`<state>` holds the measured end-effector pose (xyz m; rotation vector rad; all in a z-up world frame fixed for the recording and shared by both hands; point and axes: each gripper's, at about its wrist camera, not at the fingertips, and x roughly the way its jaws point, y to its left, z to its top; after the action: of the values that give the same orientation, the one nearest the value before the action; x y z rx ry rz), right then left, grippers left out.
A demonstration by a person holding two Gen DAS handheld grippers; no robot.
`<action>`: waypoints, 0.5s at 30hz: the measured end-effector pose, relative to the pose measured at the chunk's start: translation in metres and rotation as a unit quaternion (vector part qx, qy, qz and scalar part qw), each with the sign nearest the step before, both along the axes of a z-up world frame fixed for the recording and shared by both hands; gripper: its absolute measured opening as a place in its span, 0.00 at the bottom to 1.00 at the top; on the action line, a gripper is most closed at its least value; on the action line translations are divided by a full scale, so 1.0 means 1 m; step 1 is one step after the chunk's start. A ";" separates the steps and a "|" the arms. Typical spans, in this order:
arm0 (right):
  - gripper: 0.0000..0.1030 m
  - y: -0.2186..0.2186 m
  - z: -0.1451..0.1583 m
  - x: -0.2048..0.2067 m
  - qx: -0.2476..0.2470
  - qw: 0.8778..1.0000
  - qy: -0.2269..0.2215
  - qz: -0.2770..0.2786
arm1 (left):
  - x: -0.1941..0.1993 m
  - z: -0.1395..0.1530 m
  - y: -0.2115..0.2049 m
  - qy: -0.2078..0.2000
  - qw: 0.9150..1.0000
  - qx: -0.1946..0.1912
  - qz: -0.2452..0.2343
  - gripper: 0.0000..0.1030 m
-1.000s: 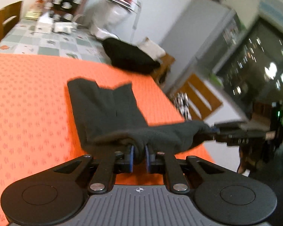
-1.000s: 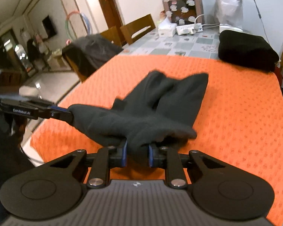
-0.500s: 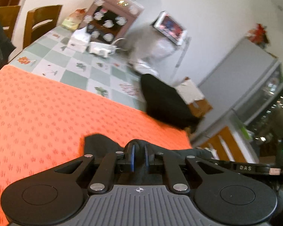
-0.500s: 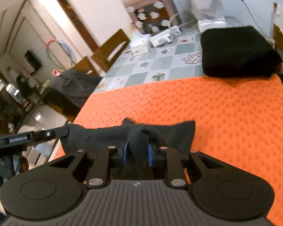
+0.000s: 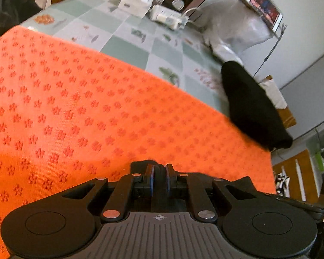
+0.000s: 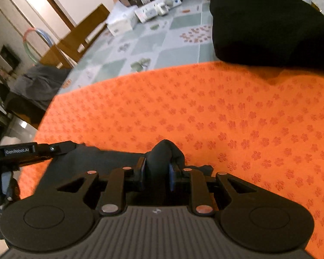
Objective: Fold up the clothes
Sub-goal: 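Roll the garment end over onto itself with both grippers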
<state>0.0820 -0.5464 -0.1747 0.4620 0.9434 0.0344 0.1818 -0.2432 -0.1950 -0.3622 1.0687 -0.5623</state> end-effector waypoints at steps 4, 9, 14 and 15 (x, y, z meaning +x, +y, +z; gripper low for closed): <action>0.24 0.005 0.003 -0.003 -0.019 1.000 -0.009 0.007 | 0.003 0.001 0.002 -0.005 1.000 -0.014 -0.002 0.19; 0.42 0.011 0.018 -0.011 -0.058 0.998 -0.024 0.017 | -0.012 0.028 0.009 -0.040 0.999 -0.016 -0.016 0.31; 0.43 0.019 0.054 -0.034 -0.109 0.992 -0.051 0.024 | -0.036 0.058 0.014 -0.079 0.996 -0.009 -0.034 0.36; 0.43 0.022 0.060 -0.038 -0.115 0.992 -0.055 0.026 | -0.041 0.064 0.015 -0.087 0.995 -0.008 -0.038 0.36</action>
<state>0.0435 -0.5248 -0.1148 0.2210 0.8382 -0.0018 0.1411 -0.2285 -0.1312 -0.2815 0.9140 -0.6586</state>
